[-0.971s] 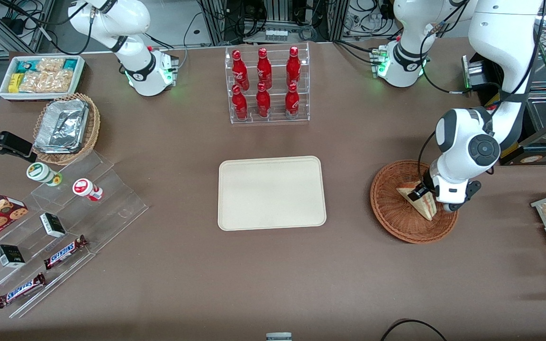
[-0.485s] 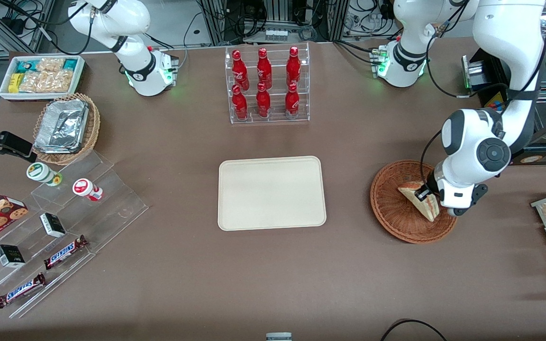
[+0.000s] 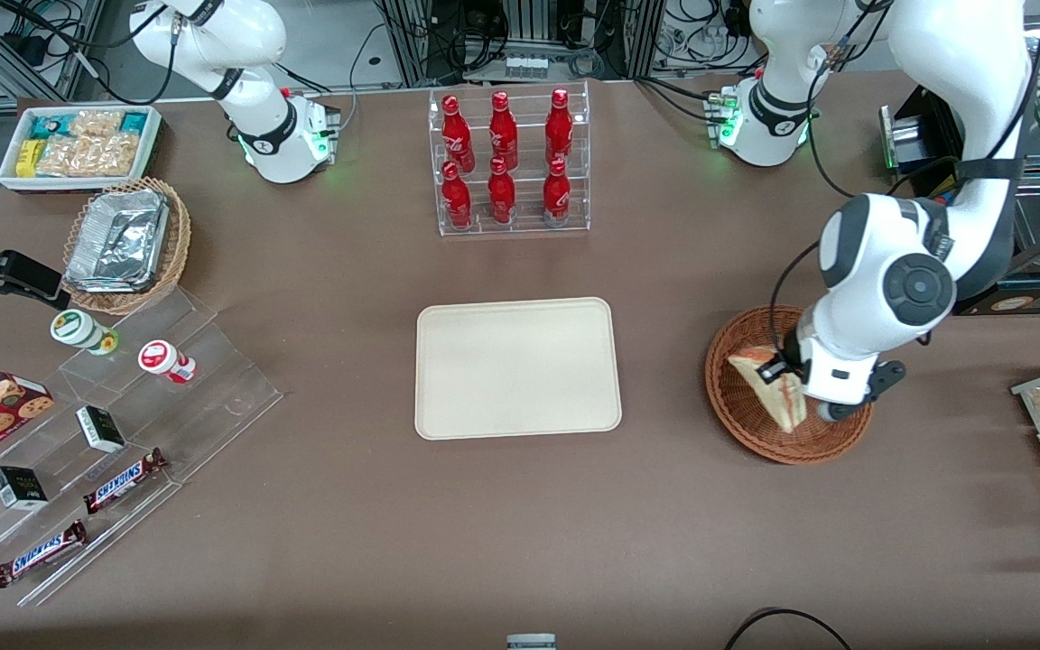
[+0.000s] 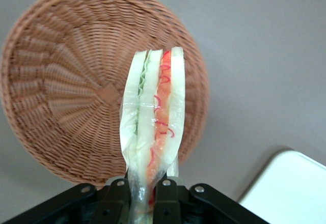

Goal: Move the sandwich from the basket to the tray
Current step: 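Lift the sandwich and carry it with the left gripper to the cream tray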

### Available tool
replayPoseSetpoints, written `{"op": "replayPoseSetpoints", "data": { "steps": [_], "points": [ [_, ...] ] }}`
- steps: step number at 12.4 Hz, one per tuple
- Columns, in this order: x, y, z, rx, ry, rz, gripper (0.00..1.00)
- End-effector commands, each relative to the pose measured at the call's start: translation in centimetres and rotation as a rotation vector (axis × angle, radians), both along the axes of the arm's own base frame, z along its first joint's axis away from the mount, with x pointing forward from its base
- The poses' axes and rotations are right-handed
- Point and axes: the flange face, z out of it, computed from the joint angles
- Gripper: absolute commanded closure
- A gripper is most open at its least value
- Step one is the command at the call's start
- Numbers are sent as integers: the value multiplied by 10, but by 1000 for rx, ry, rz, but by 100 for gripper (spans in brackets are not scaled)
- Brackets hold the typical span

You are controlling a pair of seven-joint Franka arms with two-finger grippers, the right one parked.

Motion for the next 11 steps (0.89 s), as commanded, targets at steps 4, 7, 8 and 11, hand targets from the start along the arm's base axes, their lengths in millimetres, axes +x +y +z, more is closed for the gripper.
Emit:
{"op": "replayPoseSetpoints", "data": {
  "steps": [4,7,8,11],
  "points": [
    [11,-143,-12,-35,54,-253,100],
    [8,-211,-25,-58,42,-326,100],
    [1,-234,-31,-62,43,-358,100],
    [-24,-306,-54,-25,25,-362,100]
  ]
}}
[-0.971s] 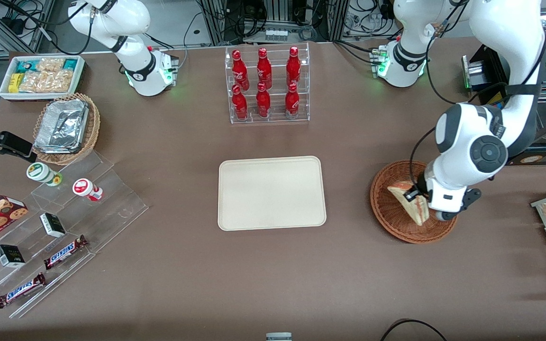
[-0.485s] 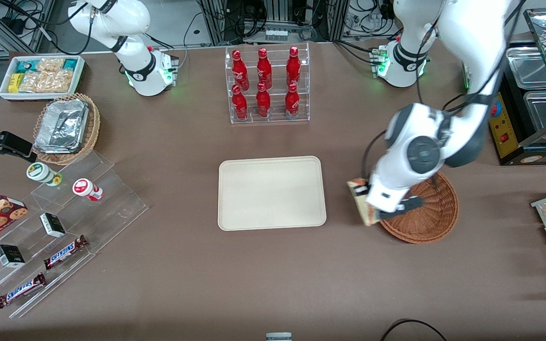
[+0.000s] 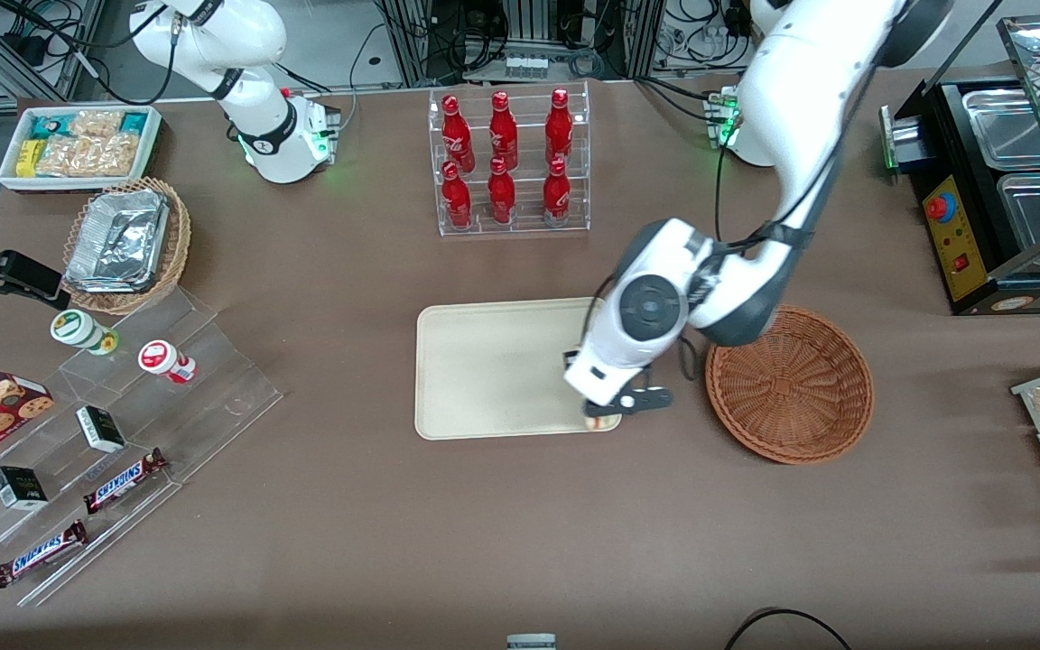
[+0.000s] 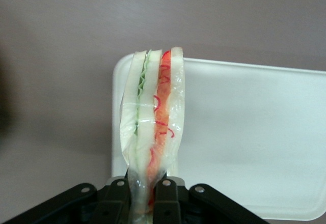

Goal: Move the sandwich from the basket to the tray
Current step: 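Lift the sandwich and carry it with the left gripper to the cream tray, then lower the sandwich onto the tray center with the left gripper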

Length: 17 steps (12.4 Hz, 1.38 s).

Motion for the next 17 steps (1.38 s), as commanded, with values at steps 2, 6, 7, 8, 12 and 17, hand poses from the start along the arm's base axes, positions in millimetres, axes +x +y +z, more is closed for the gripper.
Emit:
{"op": "replayPoseSetpoints", "data": {
  "steps": [2,6,7,8,12,17],
  "points": [
    [-24,-78,-25,55,-29,18,100],
    [-40,-116,-46,68,-44,42,100],
    [-44,-120,-47,67,-44,34,100],
    [-47,-122,-49,69,-41,31,100],
    [-55,-127,-56,73,-30,20,100],
    [-61,-132,-71,84,-19,53,90]
  ]
}}
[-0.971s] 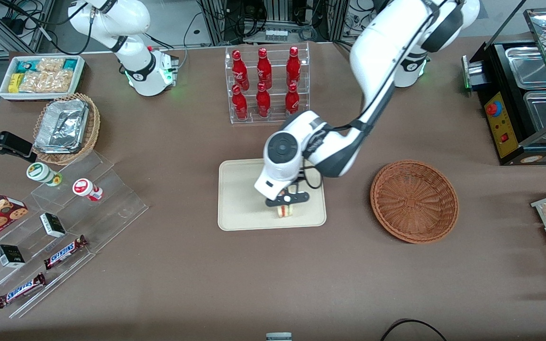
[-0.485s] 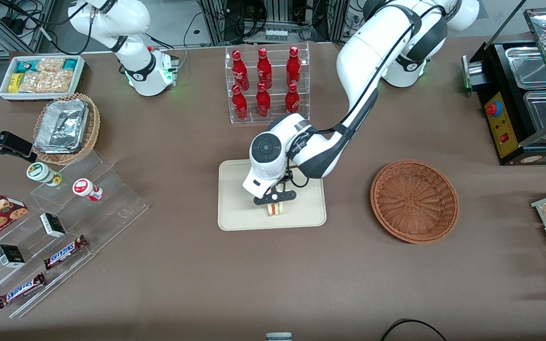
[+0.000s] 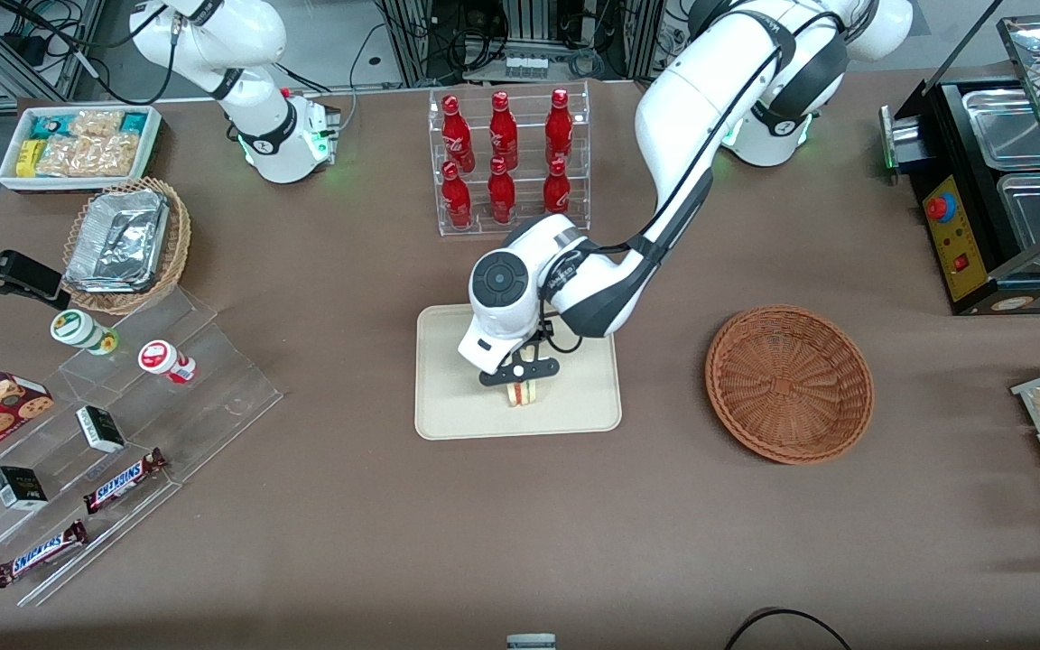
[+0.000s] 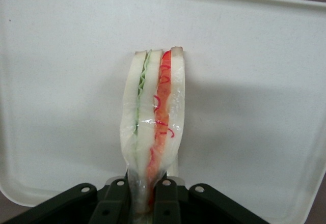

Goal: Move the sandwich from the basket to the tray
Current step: 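Lower the sandwich onto the tray center with the left gripper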

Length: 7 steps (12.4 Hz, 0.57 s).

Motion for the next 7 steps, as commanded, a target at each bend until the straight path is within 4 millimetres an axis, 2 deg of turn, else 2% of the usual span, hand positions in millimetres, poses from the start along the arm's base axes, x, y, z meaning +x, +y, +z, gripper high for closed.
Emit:
{"op": "replayPoseSetpoints", "data": {
  "steps": [1,2,4,7],
  "points": [
    [0,-5,-4,22,-10,20,51],
    [1,-5,-3,20,-10,21,1],
    [6,-3,10,10,-26,22,0],
    [11,-1,42,-9,-57,27,0]
  ]
}}
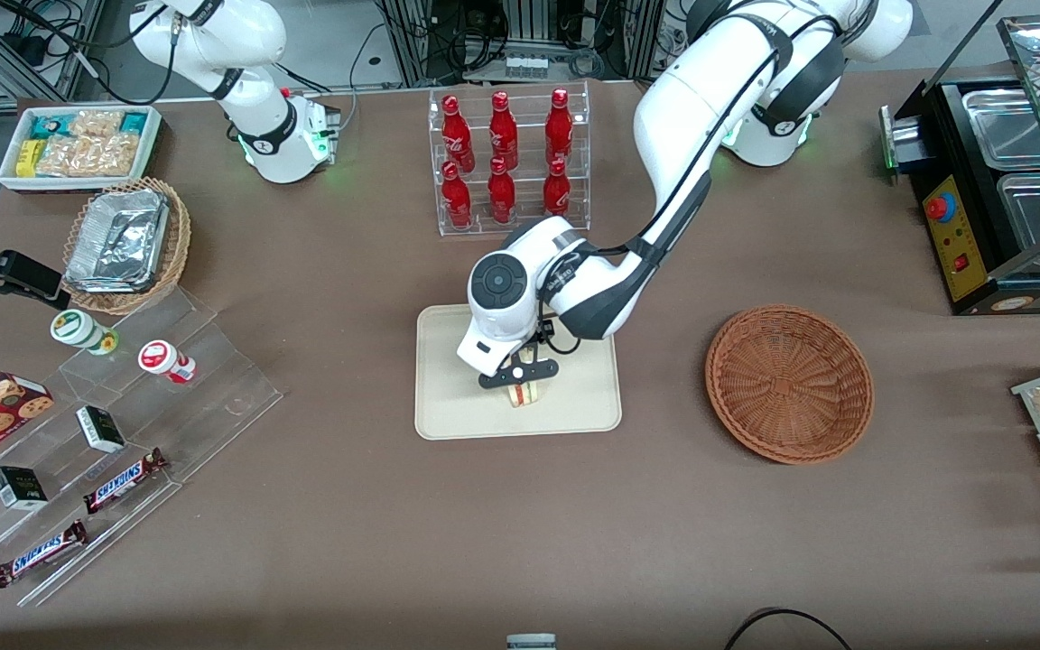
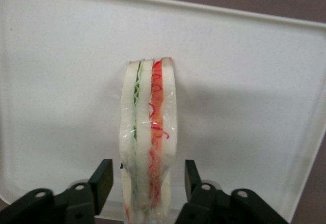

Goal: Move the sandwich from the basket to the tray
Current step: 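Lower the sandwich onto the tray center with the left gripper, then open the left gripper to release the sandwich on the tray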

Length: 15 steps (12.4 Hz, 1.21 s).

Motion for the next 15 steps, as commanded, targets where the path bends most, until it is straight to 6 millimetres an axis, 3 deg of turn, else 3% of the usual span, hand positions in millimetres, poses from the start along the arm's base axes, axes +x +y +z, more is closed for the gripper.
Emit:
{"op": "replayPoseSetpoints", "data": {
  "steps": [1,3,5,9,15],
  "points": [
    [2,2,26,18,-27,14,0],
    [2,4,43,24,-41,-3,0],
    [7,10,79,4,-77,5,0],
    [26,52,140,23,-89,-2,0],
    [74,182,173,38,-84,-125,0]
  ]
}}
